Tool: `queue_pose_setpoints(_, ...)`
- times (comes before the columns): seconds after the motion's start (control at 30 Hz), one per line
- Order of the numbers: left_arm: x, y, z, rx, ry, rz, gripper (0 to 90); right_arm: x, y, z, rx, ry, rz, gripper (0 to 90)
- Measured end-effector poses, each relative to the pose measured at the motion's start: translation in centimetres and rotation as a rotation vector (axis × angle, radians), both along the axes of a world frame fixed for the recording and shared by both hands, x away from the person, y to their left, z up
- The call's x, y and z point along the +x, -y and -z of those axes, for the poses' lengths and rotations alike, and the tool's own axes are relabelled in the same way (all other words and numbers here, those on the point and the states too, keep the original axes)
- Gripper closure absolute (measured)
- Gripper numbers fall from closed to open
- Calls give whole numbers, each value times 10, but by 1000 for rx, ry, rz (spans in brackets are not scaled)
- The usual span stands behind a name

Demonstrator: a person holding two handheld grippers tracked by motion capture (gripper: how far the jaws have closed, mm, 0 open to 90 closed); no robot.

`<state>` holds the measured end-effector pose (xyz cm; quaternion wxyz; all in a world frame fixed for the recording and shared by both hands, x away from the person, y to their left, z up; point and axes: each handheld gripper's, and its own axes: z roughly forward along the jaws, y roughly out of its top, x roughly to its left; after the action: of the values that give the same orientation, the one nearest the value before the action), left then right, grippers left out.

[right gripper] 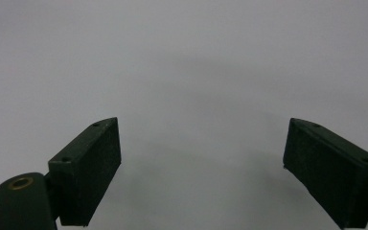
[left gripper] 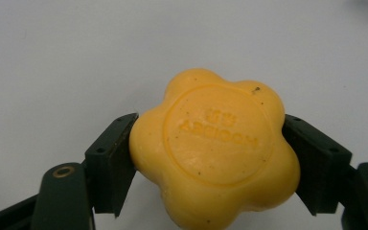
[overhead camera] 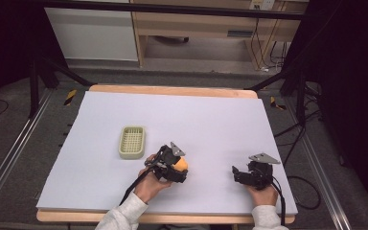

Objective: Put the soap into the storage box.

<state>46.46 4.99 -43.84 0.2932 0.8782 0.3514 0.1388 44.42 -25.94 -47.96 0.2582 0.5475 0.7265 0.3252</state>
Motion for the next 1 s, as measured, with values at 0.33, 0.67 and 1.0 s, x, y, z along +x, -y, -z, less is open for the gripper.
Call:
queue_pose_setpoints(0.33,0,-17,-12,-12,10,-9,262,0,0,0,-1,-1,0,132)
queue_pose_setpoints(0.67,0,-41,-21,-28,30,-35,262,0,0,0,1,-2,1,132)
queue_pose_setpoints(1.0,2,-63,-25,-46,33,-70,262,0,0,0,0,-3,0,132)
